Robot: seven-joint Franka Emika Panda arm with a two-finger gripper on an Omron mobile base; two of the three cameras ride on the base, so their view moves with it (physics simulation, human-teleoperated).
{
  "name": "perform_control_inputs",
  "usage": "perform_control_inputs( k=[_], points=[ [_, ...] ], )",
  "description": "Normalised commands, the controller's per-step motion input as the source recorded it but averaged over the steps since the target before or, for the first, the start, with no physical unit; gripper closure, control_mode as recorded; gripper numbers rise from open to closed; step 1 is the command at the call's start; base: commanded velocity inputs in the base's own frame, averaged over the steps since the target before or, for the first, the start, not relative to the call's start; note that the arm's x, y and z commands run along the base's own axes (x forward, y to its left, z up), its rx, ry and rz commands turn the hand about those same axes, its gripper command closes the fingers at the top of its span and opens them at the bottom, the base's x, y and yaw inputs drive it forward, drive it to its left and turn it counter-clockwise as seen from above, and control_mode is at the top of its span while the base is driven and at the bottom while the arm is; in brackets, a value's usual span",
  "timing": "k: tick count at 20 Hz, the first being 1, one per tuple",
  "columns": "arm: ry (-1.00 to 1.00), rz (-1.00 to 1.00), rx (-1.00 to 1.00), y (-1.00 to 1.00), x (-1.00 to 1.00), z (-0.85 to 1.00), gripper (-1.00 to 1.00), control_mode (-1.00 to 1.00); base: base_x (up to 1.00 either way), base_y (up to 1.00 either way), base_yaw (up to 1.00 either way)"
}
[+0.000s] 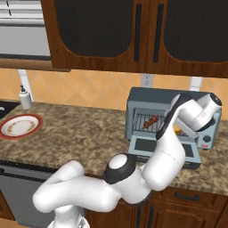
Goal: Pick up the kebab skewer and baguette bread, and place them inside the toaster oven. Close the toaster oven door and start by setting the timer.
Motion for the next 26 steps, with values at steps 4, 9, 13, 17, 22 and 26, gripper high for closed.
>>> perform_control_inputs(
  k=[4,9,13,17,22,26],
  points=[
    [0.00,0.00,-0.12,0.04,-0.55,0.38,-1.00,-1.00,0.00,0.00,0.00],
    [0.04,-0.08,-0.17,0.16,-0.81,0.09,-1.00,-1.00,0.00,0.00,0.00],
    [0.21,-0.33,-0.20,0.07,-0.12,-0.34,-1.00,-1.00,0.00,0.00,0.00],
    [0.21,-0.31,-0.21,0.02,0.00,-0.69,-1.00,-1.00,0.00,0.00,0.00],
    [0.19,-0.21,-0.12,-0.16,0.02,-0.50,-1.00,-1.00,0.00,0.00,0.00],
    [0.11,-0.16,-0.09,-0.15,0.19,-0.29,-1.00,-1.00,0.00,0.00,0.00]
  ],
)
